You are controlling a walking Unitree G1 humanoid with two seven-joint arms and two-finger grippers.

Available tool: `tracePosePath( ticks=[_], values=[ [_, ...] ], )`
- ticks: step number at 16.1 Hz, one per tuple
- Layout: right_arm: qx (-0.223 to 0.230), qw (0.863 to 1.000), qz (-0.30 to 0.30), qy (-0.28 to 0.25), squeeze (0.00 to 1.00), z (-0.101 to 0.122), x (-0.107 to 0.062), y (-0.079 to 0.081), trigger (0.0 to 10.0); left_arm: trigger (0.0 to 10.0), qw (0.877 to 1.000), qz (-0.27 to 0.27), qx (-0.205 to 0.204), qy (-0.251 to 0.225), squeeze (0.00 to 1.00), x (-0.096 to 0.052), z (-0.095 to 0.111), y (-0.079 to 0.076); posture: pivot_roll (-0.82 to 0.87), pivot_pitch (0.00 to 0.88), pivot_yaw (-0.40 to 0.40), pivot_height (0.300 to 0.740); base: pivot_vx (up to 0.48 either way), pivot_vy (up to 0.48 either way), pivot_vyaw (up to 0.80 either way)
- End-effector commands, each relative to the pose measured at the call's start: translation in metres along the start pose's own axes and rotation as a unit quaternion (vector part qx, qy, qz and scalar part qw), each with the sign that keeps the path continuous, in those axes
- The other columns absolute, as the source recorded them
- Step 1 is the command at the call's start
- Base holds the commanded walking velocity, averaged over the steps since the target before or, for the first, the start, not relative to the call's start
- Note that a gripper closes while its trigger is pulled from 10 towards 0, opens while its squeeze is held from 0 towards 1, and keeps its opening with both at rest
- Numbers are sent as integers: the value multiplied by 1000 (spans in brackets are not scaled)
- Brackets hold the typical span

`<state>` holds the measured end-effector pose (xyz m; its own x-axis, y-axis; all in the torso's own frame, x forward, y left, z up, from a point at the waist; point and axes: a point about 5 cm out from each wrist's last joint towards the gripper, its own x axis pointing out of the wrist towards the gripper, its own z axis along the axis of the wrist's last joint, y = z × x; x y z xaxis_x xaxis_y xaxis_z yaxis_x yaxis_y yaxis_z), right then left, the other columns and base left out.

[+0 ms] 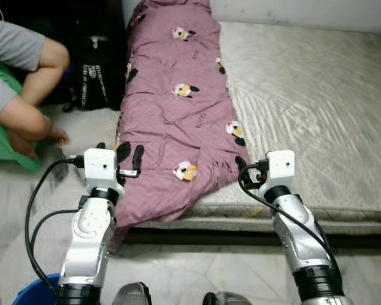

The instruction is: Clean up the room

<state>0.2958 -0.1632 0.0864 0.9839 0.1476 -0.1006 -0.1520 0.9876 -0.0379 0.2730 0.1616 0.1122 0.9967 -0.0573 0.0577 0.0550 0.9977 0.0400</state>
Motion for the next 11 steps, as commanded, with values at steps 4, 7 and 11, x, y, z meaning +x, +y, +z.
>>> tracePosePath(
  ticks=[4,7,11],
  values=[
    [-4,1000,-4,-4,0,2,0,-2,10000,10000,1000,-6,-2,-3,0,-1,1,-1,-28,92,-47,740,336,0,0],
    [-3,1000,-8,-1,0,1,0,-3,10000,10000,1000,-7,-3,-1,0,0,1,-2,-27,92,-47,740,285,0,0],
    [-2,1000,-8,-1,0,1,0,-3,10000,10000,1000,4,-5,2,0,0,0,-1,-27,101,-50,740,0,0,0]
  ],
)
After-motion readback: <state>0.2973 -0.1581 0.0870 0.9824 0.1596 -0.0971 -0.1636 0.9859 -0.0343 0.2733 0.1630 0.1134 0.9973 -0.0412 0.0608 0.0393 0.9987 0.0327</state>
